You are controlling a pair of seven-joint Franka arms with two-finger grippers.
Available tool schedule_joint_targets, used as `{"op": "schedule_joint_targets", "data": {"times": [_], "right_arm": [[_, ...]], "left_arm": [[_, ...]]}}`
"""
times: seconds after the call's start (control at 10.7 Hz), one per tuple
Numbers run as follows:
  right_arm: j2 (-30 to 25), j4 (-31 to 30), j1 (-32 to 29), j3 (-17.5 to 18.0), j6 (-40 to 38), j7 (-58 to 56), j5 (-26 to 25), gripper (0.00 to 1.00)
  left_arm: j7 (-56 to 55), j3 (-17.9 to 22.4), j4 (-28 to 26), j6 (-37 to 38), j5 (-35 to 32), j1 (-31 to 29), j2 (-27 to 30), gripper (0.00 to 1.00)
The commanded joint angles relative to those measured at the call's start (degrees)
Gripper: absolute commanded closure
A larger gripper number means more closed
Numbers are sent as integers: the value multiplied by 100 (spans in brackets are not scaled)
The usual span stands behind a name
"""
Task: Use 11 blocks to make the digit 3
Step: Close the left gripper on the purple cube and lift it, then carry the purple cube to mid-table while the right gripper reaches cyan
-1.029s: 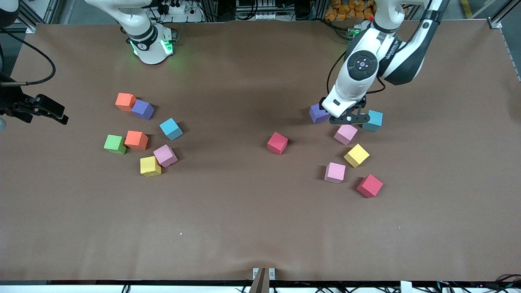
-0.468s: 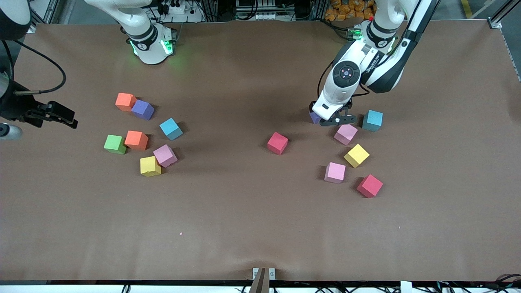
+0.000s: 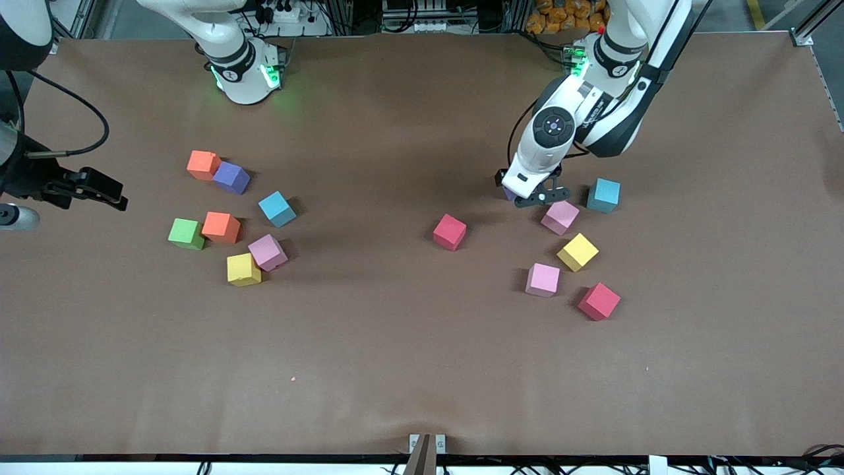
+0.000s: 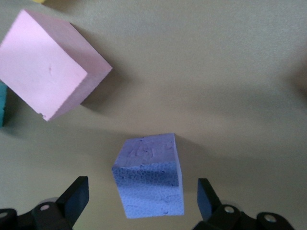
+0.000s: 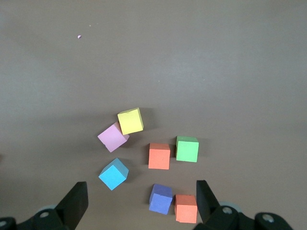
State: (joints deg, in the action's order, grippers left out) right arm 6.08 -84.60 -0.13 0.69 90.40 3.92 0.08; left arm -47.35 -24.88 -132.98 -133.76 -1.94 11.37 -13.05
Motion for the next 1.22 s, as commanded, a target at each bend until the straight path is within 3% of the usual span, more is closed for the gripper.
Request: {"op": "schedule_joint_targets", "data": {"times": [0.0,0.65,0.75,0.84,0.94,1.12], "right_arm": [[-107,57,-31,-7,-119,47,-104,0],[-46,-293,31,19,-14,21,-96,0],[-46,-460,83,28,169,21,-96,0],[-46,-687,144,28,432,21,-96,0],[-46,-942,145,28,713,4,-96,0],[-11,-1513,145,37,1354,-14,-96,0]], "left_arm": [[-143,1,-18,-194,36,32,-136,0],[-134,1,-9,-239,36,23,-601,2],[-134,1,9,-239,36,32,-654,17],[-134,1,26,-239,36,41,-672,47],[-134,-8,44,-239,36,58,-681,66],[-126,-34,131,-230,36,425,-681,83]]}}
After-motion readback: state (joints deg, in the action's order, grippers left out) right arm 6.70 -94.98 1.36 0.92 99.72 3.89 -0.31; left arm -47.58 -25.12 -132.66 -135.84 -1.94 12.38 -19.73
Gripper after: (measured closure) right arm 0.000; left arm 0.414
